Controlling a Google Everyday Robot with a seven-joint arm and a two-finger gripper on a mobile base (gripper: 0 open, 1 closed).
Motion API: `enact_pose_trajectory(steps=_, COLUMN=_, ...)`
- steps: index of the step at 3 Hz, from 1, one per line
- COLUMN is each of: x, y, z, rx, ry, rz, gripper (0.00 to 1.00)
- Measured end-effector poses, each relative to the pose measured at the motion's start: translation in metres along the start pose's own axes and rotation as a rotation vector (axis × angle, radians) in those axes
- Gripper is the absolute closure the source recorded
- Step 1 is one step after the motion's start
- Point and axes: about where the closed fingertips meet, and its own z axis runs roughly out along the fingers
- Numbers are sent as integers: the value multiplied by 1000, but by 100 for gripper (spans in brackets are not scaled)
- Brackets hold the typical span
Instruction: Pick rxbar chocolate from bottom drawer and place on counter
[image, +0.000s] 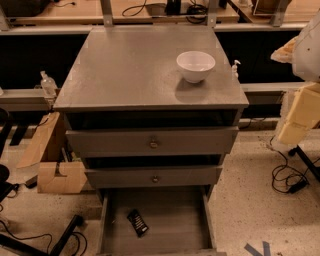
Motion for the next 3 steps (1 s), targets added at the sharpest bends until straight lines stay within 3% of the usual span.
enact_pose_trajectory(steps=2, x=-4, y=-2, z=12, rx=26, ry=-23, rz=27, gripper=0)
enact_pose_trajectory(steps=3, x=-11, y=17, z=64, rx=27, ry=-69, rz=154, gripper=0)
